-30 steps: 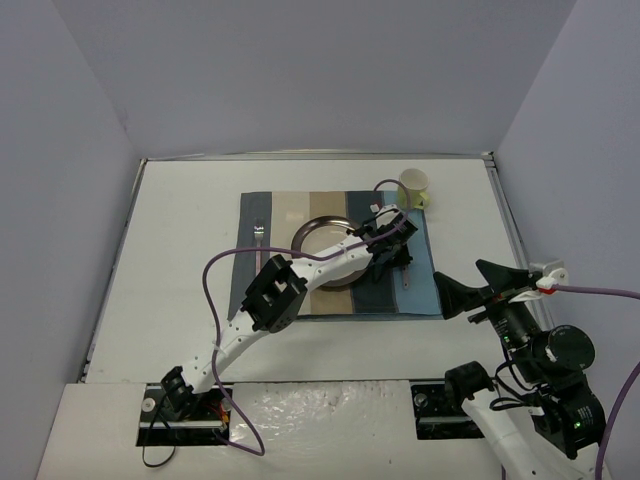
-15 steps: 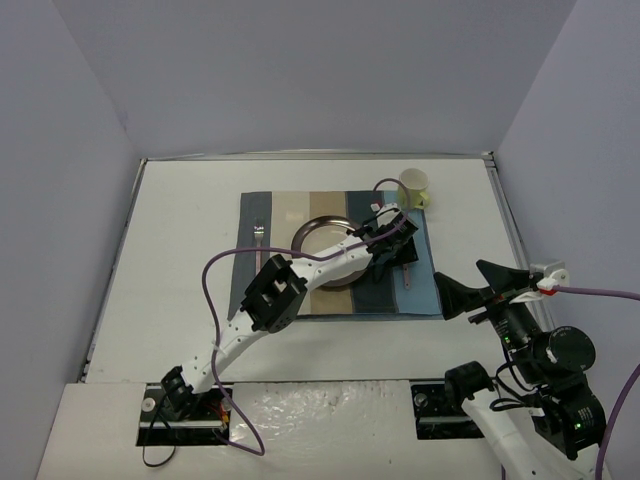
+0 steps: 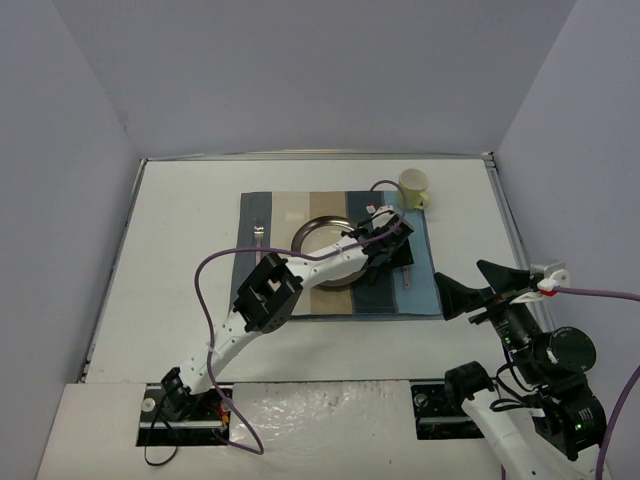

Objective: Set the dinner table for one person

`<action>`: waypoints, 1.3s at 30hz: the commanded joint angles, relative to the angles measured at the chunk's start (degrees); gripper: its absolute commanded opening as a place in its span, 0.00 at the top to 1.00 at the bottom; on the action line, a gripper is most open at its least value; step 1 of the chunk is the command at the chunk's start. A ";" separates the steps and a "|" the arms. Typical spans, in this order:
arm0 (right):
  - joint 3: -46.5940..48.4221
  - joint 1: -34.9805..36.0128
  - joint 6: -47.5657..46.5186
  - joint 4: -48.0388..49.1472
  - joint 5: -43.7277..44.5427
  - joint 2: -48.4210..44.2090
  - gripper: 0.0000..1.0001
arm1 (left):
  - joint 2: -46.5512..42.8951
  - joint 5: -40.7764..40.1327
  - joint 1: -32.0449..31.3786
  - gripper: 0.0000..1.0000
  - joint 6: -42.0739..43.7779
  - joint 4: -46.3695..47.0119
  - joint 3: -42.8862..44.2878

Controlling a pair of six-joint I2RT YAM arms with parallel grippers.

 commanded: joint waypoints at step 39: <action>6.12 0.38 -7.75 3.49 10.62 5.41 0.00 | -55.65 -25.07 2.95 0.52 26.90 -4.03 -36.91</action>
